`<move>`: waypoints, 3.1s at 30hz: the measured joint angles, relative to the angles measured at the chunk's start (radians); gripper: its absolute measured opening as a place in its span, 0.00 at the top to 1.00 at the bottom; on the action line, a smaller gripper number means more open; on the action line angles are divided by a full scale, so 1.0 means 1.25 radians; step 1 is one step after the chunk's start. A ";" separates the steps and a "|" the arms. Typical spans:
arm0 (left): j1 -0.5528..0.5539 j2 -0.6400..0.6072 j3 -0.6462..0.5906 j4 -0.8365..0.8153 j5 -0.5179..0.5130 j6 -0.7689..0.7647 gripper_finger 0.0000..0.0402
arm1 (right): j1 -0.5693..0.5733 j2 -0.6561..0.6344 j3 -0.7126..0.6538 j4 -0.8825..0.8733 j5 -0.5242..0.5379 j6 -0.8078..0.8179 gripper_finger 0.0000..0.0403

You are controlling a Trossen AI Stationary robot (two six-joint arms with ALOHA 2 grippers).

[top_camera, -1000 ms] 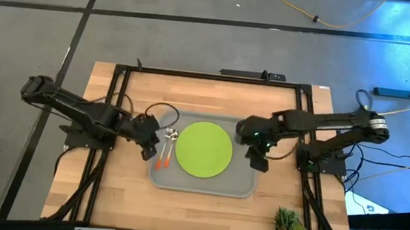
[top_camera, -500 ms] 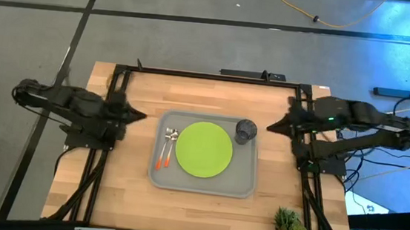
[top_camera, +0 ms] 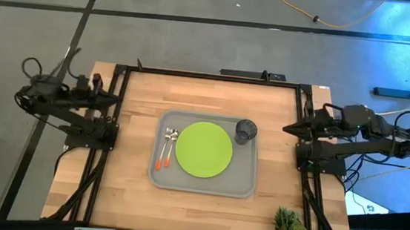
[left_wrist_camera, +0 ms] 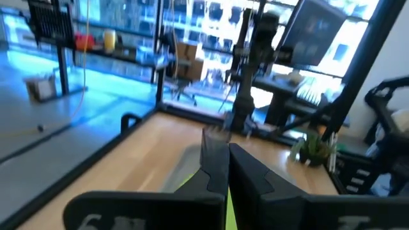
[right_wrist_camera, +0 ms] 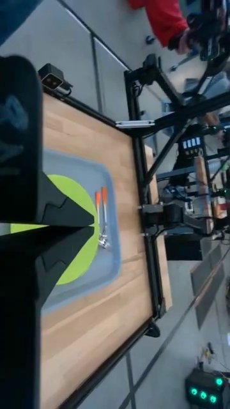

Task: Pick and place plate/cup/fork/spoon on tray
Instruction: Return to Home Position

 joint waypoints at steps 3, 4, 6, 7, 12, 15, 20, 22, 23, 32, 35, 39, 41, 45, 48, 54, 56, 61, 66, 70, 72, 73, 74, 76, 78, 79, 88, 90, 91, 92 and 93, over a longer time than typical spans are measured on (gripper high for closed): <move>0.000 -0.043 0.000 -0.001 0.000 0.020 1.00 | 0.000 -0.056 -0.037 0.000 0.009 0.016 0.98; 0.000 -0.056 -0.003 0.001 0.000 0.023 1.00 | 0.000 -0.075 -0.048 0.002 0.010 0.019 0.98; 0.000 -0.084 -0.015 0.000 -0.006 0.026 1.00 | 0.000 -0.110 -0.066 0.001 0.017 0.037 0.98; 0.000 -0.090 -0.022 -0.004 -0.009 0.024 1.00 | 0.000 -0.124 -0.072 0.000 0.023 0.042 0.98; 0.000 -0.088 -0.040 -0.020 -0.033 0.017 1.00 | 0.000 -0.189 -0.099 -0.008 0.031 0.053 0.98; 0.000 -0.088 -0.075 -0.006 -0.050 0.016 1.00 | 0.000 -0.223 -0.131 0.007 0.039 0.058 0.98; 0.000 -0.089 -0.158 0.094 -0.050 0.014 1.00 | 0.000 -0.258 -0.224 0.108 0.055 0.054 0.98; 0.000 -0.089 -0.205 0.152 -0.049 0.014 1.00 | 0.000 -0.265 -0.264 0.165 0.049 0.036 0.98; 0.000 -0.089 -0.225 0.177 -0.050 0.014 1.00 | 0.000 -0.268 -0.281 0.182 0.049 0.036 0.98; 0.000 -0.089 -0.411 0.378 -0.037 0.014 1.00 | 0.000 -0.290 -0.414 0.340 0.011 0.053 0.98; 0.000 -0.089 -0.454 0.416 -0.036 0.018 1.00 | 0.000 -0.292 -0.448 0.362 -0.016 0.052 0.98; 0.000 -0.089 -0.491 0.431 -0.025 0.019 1.00 | 0.000 -0.292 -0.496 0.372 -0.032 0.051 0.98; 0.000 -0.089 -0.514 0.445 -0.018 0.023 1.00 | 0.000 -0.292 -0.523 0.395 -0.032 0.051 0.98; 0.000 -0.089 -0.543 0.476 -0.012 0.045 1.00 | 0.000 -0.293 -0.583 0.471 -0.034 0.026 0.98; 0.000 -0.089 -0.565 0.481 -0.012 0.063 1.00 | 0.000 -0.293 -0.623 0.518 -0.036 0.011 0.98; 0.000 -0.089 -0.615 0.580 -0.012 0.145 1.00 | 0.000 -0.293 -0.674 0.570 -0.038 0.010 0.98; 0.001 -0.089 -0.624 0.600 -0.001 0.177 1.00 | -0.001 -0.293 -0.674 0.566 -0.038 -0.004 0.98; 0.000 -0.089 -0.624 0.600 0.008 0.211 1.00 | -0.001 -0.293 -0.674 0.564 -0.038 -0.051 0.98; 0.000 -0.087 -0.624 0.600 0.012 0.227 1.00 | -0.001 -0.293 -0.674 0.564 -0.038 -0.050 0.98; 0.000 -0.087 -0.624 0.600 0.000 0.262 1.00 | -0.001 -0.293 -0.673 0.539 -0.038 -0.065 0.98; 0.001 -0.087 -0.624 0.600 -0.009 0.295 1.00 | -0.001 -0.293 -0.673 0.534 -0.038 -0.068 0.98; 0.000 -0.087 -0.624 0.600 -0.009 0.304 1.00 | -0.001 -0.293 -0.673 0.534 -0.038 -0.072 0.98; 0.000 -0.087 -0.624 0.600 -0.009 0.310 1.00 | -0.001 -0.293 -0.673 0.534 -0.038 -0.073 0.97; 0.000 -0.087 -0.624 0.600 -0.009 0.313 1.00 | -0.001 -0.293 -0.673 0.534 -0.038 -0.069 0.97; 0.000 -0.087 -0.624 0.600 -0.009 0.313 1.00 | -0.001 -0.293 -0.673 0.533 -0.038 -0.070 0.97; 0.000 -0.087 -0.624 0.600 -0.009 0.313 1.00 | -0.001 -0.293 -0.673 0.533 -0.038 -0.071 0.97; 0.000 -0.087 -0.624 0.600 -0.010 0.313 1.00 | -0.001 -0.293 -0.673 0.533 -0.038 -0.072 0.97; 0.000 -0.087 -0.624 0.600 -0.010 0.313 1.00 | -0.001 -0.293 -0.673 0.533 -0.038 -0.072 0.97; 0.000 -0.087 -0.624 0.600 -0.010 0.313 1.00 | -0.001 -0.293 -0.673 0.533 -0.038 -0.072 0.97; 0.000 -0.087 -0.624 0.600 -0.010 0.313 1.00 | -0.001 -0.293 -0.673 0.533 -0.038 -0.072 0.97; 0.000 -0.087 -0.624 0.600 -0.010 0.313 1.00 | -0.001 -0.293 -0.673 0.533 -0.038 -0.072 0.97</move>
